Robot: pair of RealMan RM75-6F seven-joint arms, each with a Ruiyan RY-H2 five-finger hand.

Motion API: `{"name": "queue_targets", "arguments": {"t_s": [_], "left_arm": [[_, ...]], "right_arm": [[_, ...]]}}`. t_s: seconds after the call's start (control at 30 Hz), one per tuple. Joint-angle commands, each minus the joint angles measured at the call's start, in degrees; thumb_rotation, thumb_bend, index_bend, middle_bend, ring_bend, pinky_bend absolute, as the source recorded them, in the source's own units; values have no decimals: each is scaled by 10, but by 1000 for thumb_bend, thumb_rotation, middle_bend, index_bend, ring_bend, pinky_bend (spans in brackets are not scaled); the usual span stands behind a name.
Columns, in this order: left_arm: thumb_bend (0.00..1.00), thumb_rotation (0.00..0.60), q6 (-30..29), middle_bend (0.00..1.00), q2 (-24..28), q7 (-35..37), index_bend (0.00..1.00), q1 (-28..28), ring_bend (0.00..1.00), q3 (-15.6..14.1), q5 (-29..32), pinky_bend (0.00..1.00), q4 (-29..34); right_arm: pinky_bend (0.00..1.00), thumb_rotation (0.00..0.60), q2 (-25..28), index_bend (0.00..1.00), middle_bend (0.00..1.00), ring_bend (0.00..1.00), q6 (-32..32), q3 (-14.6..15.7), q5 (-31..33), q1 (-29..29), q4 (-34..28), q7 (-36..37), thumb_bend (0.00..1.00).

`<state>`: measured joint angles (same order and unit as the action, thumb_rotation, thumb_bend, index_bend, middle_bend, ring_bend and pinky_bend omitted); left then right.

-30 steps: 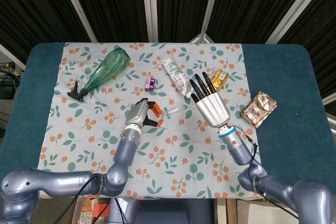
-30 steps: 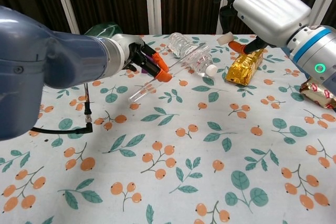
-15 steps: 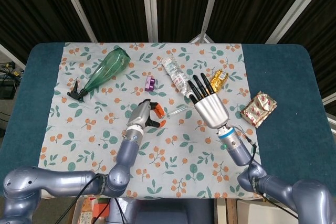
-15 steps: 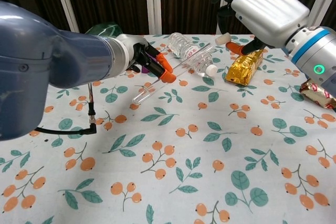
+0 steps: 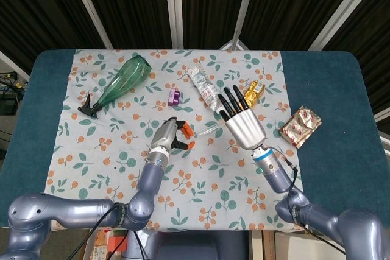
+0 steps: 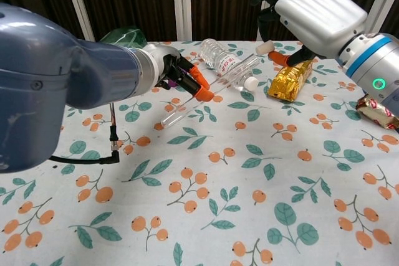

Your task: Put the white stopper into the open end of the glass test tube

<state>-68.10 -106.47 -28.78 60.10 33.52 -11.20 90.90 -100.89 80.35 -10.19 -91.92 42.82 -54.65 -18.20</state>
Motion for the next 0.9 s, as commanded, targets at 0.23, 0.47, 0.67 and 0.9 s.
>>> {"name": "queue_targets", "arguments": {"t_s": [0.23,0.47,0.67,0.9], "left_arm": [[481,600,-6,518,3,5,604,-3,64,-3,-7,0,5],[481,600,-8,518,3,9,604,-5,64,-4,-11,0,2],[481,600,-7,518,0,12,604,-5,64,-4,-12,0,-2],[481,600,-3,518,-4,14,604,-3,65,-3,-11,0,-8]], "right_arm": [[0,600,3,626,213,0,0,0,2,-2,-1,0,442],[0,600,3,627,213,0,-1,3,1,-4,-4,-2,442],[0,600,3,626,213,0,-2,4,1,-5,-5,-5,443],[0,600,0,627,213,0,-4,4,-1,-2,-6,-6,444]]}}
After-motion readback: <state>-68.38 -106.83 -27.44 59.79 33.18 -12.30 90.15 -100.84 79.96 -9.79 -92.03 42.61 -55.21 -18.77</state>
